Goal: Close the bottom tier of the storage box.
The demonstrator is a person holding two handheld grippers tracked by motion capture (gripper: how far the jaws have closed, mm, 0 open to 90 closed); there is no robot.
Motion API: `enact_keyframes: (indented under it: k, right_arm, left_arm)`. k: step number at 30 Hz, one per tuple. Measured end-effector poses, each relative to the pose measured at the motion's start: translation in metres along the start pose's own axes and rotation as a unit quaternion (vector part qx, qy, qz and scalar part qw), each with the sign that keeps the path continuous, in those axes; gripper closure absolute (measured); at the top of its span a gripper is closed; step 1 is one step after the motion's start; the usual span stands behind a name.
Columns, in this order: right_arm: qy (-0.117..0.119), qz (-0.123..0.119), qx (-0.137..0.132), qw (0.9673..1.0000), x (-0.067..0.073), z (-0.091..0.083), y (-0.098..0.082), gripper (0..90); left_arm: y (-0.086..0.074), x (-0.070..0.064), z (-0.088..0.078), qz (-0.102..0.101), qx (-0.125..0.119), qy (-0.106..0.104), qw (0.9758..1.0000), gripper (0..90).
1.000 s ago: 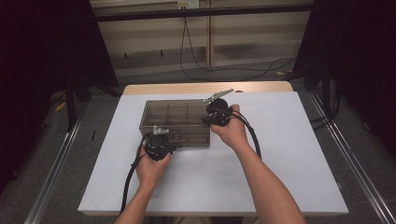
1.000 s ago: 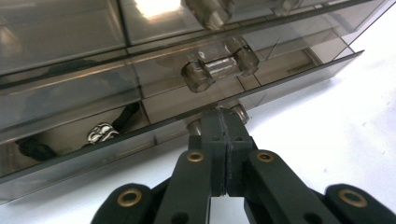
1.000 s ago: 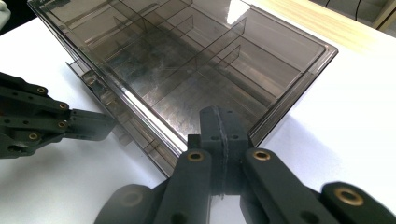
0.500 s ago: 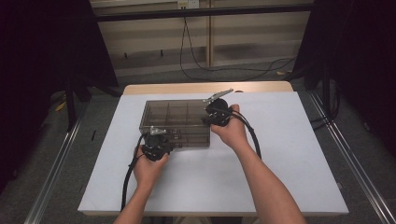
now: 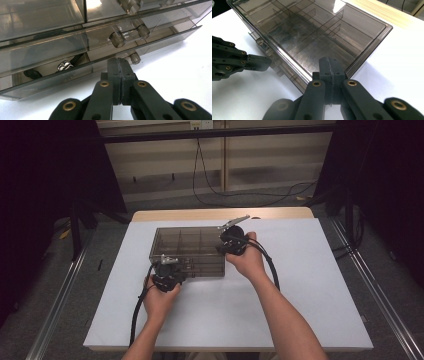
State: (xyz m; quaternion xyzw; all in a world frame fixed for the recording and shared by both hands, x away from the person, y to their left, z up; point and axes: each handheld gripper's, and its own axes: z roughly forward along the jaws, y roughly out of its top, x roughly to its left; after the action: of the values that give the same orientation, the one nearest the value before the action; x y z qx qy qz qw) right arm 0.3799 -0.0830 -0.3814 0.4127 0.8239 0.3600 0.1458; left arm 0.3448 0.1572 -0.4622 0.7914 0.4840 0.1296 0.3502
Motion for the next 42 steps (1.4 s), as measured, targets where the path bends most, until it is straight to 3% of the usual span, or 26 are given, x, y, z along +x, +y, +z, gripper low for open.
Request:
enact_keyframes:
  k: [42]
  right_arm:
    - [0.003,-0.002,-0.002,1.0000,-0.0007,0.0000,-0.0004,90.0]
  left_arm:
    - [0.0032,0.0009,0.0055,-0.001,-0.011,0.007,0.9999,89.2]
